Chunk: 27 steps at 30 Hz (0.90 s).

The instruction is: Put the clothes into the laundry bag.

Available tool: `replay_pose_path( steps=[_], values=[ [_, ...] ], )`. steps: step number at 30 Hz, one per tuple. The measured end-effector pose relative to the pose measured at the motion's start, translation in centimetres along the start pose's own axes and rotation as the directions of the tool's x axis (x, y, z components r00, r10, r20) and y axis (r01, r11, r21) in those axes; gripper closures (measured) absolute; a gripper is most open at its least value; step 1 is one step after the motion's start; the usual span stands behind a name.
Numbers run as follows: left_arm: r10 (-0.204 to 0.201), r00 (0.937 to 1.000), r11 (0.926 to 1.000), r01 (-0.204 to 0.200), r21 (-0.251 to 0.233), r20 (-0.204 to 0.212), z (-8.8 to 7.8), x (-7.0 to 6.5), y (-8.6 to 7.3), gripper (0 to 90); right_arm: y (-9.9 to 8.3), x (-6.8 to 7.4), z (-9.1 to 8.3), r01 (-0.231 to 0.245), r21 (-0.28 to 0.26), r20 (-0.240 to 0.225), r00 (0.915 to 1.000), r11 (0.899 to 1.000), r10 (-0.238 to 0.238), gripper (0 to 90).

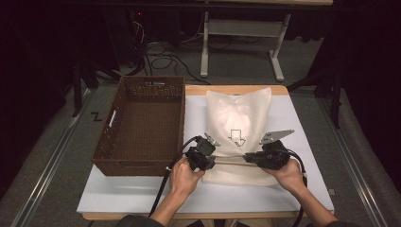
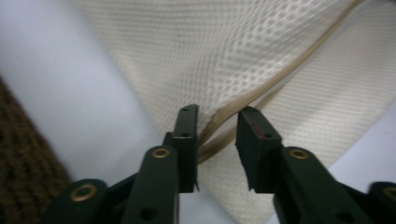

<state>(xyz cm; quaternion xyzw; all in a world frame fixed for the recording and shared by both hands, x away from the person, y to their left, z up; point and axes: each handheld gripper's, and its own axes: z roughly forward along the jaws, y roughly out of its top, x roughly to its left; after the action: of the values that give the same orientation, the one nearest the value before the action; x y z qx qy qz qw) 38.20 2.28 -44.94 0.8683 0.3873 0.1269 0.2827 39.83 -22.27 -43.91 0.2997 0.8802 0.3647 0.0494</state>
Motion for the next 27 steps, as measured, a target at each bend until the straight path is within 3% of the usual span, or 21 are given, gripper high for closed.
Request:
replay_pose_path(
  steps=[6, 19, 27],
  values=[
    [0.001, 0.9995, 0.9996, 0.0, -0.028, 0.03, 0.0, -0.4, 0.4, 58.3, -0.7, -0.4, 0.6, -0.007, 0.015, 0.007, 1.0, 1.0, 0.007, 86.3],
    [-0.086, 0.9906, 0.9921, 0.095, -0.082, 0.106, 1.9, -0.2, 1.3, 50.6, -1.8, -1.0, 1.4, -0.037, 0.008, 0.028, 0.9989, 0.999, 0.037, 82.5],
    [-0.118, 0.9882, 0.9855, 0.129, -0.111, 0.097, 2.9, -0.1, 1.9, 49.9, -2.2, -1.2, 1.6, -0.045, -0.001, 0.042, 0.9981, 0.999, 0.045, 78.6]
  ],
)
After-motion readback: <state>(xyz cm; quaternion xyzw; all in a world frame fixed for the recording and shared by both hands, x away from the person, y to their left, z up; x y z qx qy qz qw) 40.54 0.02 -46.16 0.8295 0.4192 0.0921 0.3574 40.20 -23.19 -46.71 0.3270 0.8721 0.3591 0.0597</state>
